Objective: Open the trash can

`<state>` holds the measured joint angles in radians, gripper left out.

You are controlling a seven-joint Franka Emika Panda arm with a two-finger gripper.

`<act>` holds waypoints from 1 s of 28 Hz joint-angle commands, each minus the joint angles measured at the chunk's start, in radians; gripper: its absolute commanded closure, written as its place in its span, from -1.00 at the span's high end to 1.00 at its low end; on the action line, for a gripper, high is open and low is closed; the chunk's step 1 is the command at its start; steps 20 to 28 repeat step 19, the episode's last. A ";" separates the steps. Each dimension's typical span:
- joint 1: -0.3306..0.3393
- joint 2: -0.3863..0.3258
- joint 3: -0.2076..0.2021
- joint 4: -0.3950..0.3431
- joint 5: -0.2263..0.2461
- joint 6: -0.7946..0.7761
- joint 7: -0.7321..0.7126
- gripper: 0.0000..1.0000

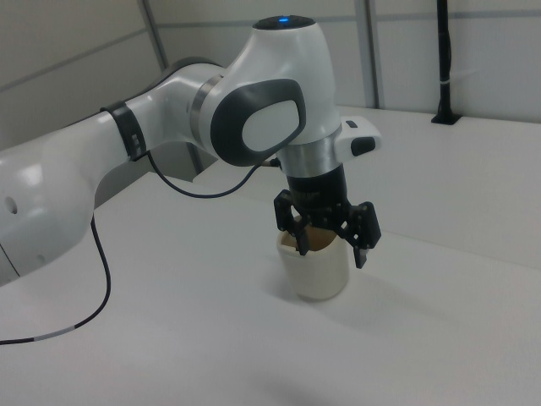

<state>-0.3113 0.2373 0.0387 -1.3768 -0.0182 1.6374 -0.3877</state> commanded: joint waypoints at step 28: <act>0.000 -0.013 -0.003 -0.008 0.023 -0.022 0.001 1.00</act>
